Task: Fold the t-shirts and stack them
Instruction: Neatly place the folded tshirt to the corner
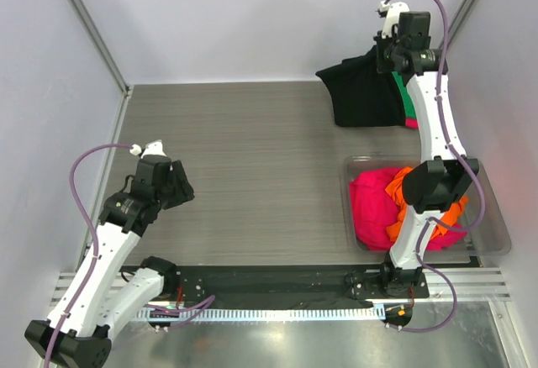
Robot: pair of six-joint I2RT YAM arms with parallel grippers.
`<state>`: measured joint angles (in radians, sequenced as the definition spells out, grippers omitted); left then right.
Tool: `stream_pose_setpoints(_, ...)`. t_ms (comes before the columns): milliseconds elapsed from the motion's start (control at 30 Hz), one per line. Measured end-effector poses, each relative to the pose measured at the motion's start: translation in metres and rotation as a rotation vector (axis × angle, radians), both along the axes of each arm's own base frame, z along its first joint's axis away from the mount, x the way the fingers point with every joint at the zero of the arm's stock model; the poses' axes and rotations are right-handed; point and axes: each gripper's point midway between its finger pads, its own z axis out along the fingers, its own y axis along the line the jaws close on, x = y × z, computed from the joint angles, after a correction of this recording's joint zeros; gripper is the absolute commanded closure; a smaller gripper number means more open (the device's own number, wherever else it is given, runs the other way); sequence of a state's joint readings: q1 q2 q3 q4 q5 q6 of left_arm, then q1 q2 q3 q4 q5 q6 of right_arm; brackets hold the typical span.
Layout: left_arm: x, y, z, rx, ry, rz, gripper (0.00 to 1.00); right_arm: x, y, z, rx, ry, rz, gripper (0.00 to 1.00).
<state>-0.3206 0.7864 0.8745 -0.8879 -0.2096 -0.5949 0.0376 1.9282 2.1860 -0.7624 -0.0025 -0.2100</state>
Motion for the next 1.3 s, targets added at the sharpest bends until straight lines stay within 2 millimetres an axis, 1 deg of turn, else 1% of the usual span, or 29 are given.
stream_pose_setpoints(267, 0.000, 0.000, 0.000, 0.001, 0.002, 0.001, 0.44, 0.001, 0.002, 0.027, 0.030, -0.061, 0.020, 0.99)
stream_pose_setpoints(433, 0.000, 0.000, 0.000, 0.000, 0.001, 0.001, 0.44, 0.001, 0.000, 0.035, 0.039, -0.080, 0.023, 0.99)
stream_pose_setpoints(600, 0.001, 0.000, -0.001, 0.002, 0.007, 0.001, 0.45, 0.001, -0.014, 0.039, 0.048, -0.089, 0.002, 0.99)
stream_pose_setpoints(800, 0.001, 0.000, -0.004, 0.006, 0.021, 0.001, 0.46, 0.003, -0.038, 0.059, 0.060, -0.142, -0.035, 0.99)
stream_pose_setpoints(900, 0.002, -0.001, -0.005, 0.005, 0.022, 0.002, 0.46, 0.006, -0.046, 0.065, 0.064, -0.161, -0.046, 0.99)
stream_pose_setpoints(967, 0.002, -0.001, -0.005, 0.006, 0.024, 0.003, 0.46, 0.009, -0.050, 0.064, 0.066, -0.166, -0.051, 0.99)
stream_pose_setpoints(1033, 0.002, -0.001, -0.006, 0.008, 0.028, 0.003, 0.46, 0.013, -0.052, 0.059, 0.067, -0.158, -0.052, 0.99)
stream_pose_setpoints(1300, 0.003, -0.001, -0.009, 0.012, 0.043, 0.004, 0.47, 0.036, -0.060, 0.022, 0.082, -0.100, -0.061, 0.99)
